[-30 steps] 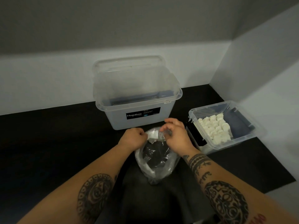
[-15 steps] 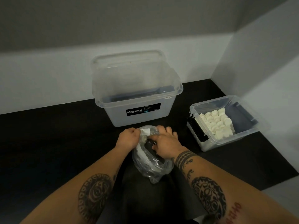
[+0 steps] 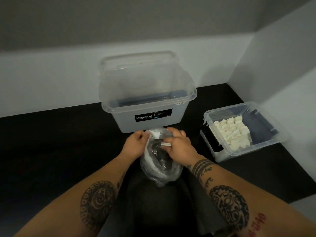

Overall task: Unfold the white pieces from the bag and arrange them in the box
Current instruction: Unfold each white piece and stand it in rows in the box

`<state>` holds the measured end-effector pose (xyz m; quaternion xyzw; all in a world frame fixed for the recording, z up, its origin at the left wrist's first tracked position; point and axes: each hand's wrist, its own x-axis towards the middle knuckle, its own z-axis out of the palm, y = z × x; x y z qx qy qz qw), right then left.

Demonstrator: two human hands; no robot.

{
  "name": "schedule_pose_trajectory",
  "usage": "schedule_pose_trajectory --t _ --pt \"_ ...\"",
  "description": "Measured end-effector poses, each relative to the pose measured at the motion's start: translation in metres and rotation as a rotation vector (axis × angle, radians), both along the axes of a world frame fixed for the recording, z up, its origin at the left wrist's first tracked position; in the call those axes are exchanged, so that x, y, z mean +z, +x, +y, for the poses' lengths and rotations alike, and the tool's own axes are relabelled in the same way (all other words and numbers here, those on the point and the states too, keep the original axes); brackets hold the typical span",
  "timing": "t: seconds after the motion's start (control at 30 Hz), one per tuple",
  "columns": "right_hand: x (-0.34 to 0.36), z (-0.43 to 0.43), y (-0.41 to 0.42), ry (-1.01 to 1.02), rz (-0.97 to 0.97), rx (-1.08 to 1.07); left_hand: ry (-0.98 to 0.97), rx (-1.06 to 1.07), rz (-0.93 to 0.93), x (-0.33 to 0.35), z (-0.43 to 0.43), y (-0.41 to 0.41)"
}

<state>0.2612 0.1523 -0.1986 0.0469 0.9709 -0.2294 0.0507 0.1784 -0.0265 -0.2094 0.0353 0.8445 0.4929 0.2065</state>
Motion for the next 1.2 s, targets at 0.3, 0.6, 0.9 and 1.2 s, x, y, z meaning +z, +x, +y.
schedule_pose_trajectory --t 0.3,0.6,0.9,1.2 --pt "0.035 0.008 0.008 -0.522 0.145 -0.370 -0.009 0.093 0.353 0.019 -0.003 0.010" --pt "0.074 -0.003 0.024 -0.769 0.219 -0.484 0.587 0.253 -0.258 0.092 0.026 0.027" --pt "0.106 0.017 0.027 -1.018 0.261 -0.531 0.859 0.162 -0.646 0.120 0.063 0.035" --pt "0.113 0.076 0.037 -0.947 0.397 -0.551 0.726 0.032 -0.481 0.131 0.124 0.036"
